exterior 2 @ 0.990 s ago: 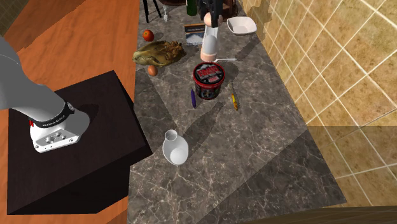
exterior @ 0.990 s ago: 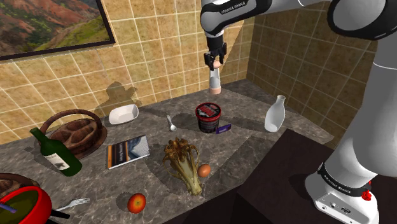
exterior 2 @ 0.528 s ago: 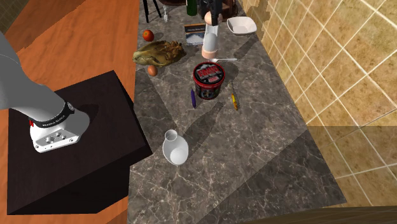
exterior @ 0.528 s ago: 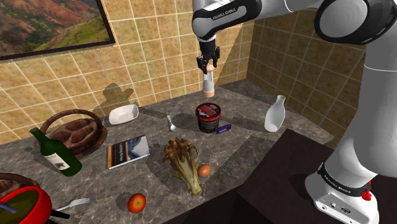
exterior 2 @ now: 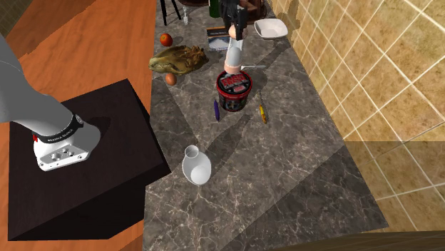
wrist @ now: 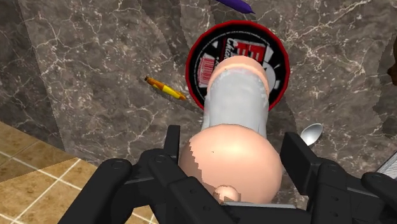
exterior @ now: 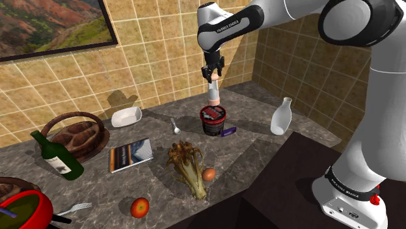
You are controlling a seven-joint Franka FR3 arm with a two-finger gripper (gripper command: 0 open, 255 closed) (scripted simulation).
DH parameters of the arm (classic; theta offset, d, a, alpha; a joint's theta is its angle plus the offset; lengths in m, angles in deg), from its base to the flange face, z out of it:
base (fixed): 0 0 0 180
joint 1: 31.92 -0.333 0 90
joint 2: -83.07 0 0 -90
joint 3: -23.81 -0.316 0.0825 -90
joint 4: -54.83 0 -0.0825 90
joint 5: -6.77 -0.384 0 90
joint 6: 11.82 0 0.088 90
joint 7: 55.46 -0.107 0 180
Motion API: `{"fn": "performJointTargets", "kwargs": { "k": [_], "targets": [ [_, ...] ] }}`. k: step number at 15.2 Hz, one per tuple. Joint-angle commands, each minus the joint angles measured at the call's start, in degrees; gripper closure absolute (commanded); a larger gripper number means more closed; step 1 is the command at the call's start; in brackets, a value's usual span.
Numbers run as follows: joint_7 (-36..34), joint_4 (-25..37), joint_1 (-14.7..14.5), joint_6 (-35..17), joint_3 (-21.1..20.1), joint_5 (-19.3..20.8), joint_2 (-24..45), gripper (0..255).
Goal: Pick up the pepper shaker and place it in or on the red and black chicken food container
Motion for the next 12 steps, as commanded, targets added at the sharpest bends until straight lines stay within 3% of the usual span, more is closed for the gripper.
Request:
{"fn": "performJointTargets", "kwargs": {
  "k": [1, 12],
  "targets": [
    [-0.2, -1.0, 0.0, -1.4, 0.0, 0.0, 0.4, 255],
    [-1.1, -5.2, 0.2, -8.6, -0.1, 0.0, 3.4, 255]
  ]
}}
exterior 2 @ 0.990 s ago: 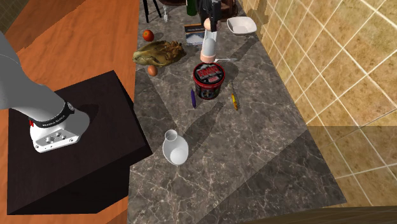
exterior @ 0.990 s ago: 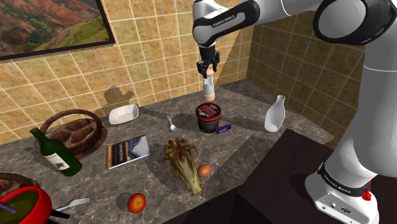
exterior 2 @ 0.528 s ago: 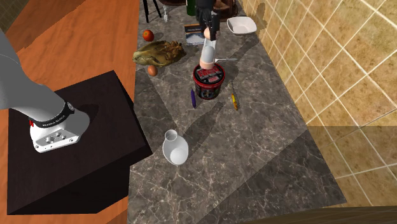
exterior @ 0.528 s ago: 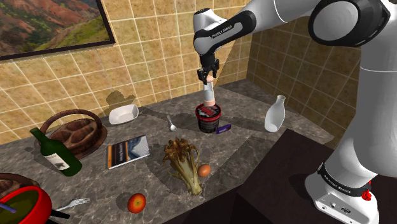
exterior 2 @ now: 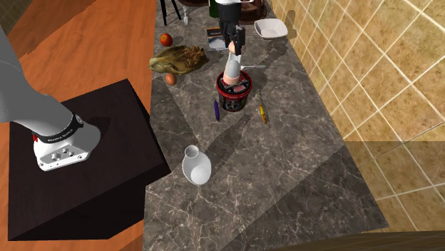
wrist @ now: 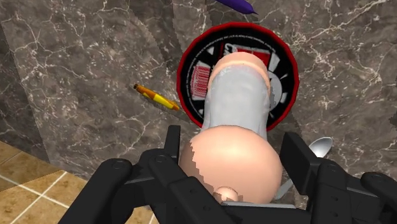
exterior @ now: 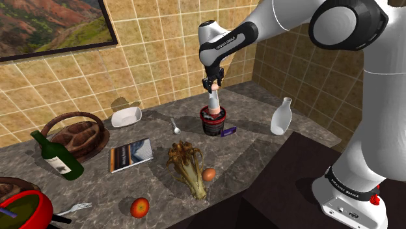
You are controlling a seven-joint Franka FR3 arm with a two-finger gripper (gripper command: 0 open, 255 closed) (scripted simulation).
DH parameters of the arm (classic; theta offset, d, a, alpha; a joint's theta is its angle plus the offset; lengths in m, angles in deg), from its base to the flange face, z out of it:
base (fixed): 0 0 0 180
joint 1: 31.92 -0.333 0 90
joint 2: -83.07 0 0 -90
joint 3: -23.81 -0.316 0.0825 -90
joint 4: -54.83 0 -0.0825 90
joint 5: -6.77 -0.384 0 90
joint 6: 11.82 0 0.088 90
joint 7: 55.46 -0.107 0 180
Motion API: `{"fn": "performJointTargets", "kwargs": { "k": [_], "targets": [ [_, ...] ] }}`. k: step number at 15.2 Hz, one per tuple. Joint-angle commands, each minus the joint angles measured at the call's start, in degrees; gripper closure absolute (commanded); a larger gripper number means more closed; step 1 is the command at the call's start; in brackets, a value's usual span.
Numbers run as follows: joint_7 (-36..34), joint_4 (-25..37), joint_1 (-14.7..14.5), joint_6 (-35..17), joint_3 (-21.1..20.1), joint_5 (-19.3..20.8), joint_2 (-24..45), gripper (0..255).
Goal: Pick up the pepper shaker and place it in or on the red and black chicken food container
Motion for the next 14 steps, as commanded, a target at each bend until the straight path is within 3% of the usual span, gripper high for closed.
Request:
{"fn": "performJointTargets", "kwargs": {
  "k": [1, 9, 10, 14],
  "targets": [
    [-0.2, -0.8, 0.0, -1.5, 0.0, 0.0, 0.6, 255],
    [-0.2, -1.0, 0.0, -1.8, 0.0, 0.0, 0.8, 255],
    [-0.3, -1.1, 0.0, -1.9, 0.0, 0.0, 0.8, 0],
    [-0.2, -1.0, 0.1, -1.9, 0.0, 0.0, 0.9, 0]
  ]
}}
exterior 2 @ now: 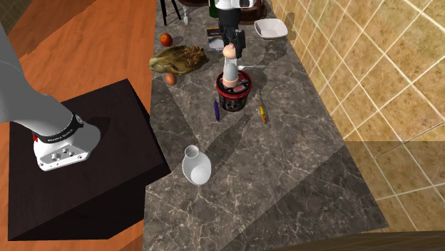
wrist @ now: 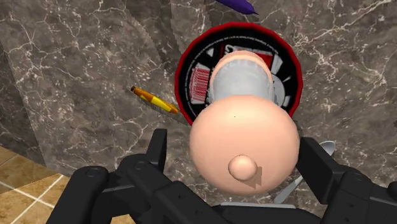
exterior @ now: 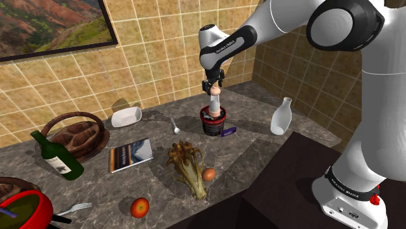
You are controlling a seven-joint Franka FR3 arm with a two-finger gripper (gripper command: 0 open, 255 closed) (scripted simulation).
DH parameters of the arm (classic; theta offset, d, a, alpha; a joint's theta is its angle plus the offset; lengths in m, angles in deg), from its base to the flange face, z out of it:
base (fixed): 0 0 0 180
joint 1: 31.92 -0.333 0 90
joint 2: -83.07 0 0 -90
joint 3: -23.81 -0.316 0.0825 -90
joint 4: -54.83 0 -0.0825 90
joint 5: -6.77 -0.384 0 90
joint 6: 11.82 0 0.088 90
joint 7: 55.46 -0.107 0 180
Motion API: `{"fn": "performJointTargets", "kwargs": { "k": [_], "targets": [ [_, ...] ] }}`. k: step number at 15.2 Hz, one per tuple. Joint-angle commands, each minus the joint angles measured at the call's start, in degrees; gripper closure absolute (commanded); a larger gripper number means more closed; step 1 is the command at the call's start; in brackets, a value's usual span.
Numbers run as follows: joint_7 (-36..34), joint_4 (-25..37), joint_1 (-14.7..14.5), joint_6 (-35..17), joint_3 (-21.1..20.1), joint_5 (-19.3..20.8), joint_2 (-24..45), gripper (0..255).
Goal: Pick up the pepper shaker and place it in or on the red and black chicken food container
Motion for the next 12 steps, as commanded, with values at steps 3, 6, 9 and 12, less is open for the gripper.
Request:
{"fn": "performJointTargets", "kwargs": {
  "k": [3, 6, 9, 12],
  "targets": [
    [-0.1, 1.4, -0.4, 3.2, 0.0, 0.1, -1.8, 0],
    [-0.1, 2.9, -0.8, 6.1, -0.1, 0.2, -3.1, 0],
    [-0.1, 2.9, -0.8, 6.1, -0.1, 0.2, -3.1, 0],
    [-0.1, 2.9, -0.8, 6.1, -0.1, 0.2, -3.1, 0]
  ]
}}
